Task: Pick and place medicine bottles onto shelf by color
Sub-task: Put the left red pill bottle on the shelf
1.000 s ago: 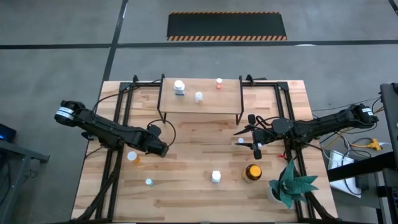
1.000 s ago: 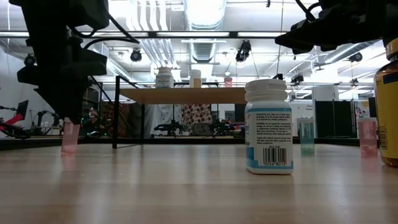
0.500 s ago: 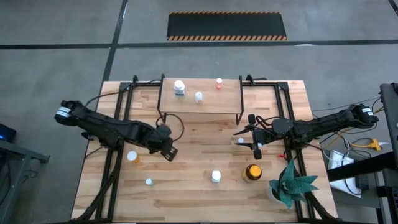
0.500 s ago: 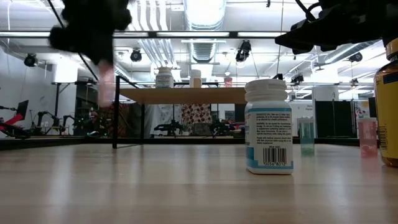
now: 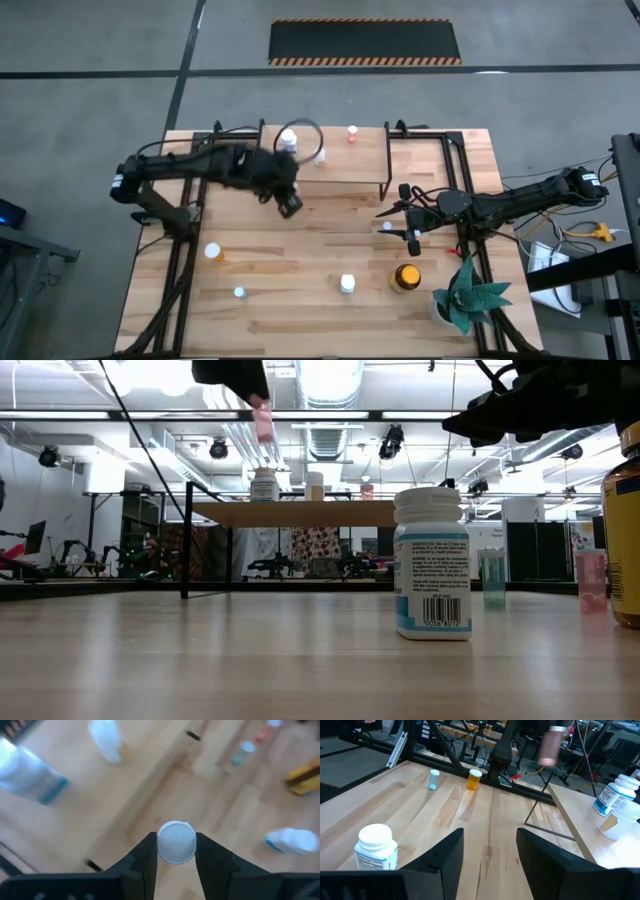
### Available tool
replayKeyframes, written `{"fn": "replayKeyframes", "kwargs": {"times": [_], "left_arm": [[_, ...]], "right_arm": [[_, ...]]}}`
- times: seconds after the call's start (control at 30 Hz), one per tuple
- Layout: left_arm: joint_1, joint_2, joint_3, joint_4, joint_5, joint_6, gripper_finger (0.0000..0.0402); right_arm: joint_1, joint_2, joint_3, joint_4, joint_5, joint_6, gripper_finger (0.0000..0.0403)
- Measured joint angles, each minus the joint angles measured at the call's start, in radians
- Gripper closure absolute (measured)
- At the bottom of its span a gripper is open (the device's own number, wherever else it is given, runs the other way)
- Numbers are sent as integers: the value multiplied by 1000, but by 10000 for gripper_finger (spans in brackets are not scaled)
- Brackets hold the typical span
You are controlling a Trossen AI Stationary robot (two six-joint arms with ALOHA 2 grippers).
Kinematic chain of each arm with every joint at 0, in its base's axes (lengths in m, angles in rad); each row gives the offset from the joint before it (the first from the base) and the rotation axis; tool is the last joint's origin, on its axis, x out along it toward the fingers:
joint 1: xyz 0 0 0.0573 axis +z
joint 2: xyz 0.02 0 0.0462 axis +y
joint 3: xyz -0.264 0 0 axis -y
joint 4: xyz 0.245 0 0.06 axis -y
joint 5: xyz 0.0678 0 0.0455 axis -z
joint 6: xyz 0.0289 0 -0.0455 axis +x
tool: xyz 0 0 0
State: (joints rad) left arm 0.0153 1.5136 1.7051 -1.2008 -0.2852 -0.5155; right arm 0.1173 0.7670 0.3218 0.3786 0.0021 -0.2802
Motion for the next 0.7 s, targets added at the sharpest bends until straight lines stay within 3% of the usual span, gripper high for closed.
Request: {"fn": "replayKeyframes", "kwargs": {"times": [0.17,0.33,0.7], "left_arm": [[141,51,77,-108,3,90,310],[239,54,44,-125,5,109,311],[294,36,-30,-116,-8,84,311]], "right_arm": [[0,0,0,0,0,0,229],[0,0,0,-6,0,0,229],[0,0,0,-7,0,9,229]]}}
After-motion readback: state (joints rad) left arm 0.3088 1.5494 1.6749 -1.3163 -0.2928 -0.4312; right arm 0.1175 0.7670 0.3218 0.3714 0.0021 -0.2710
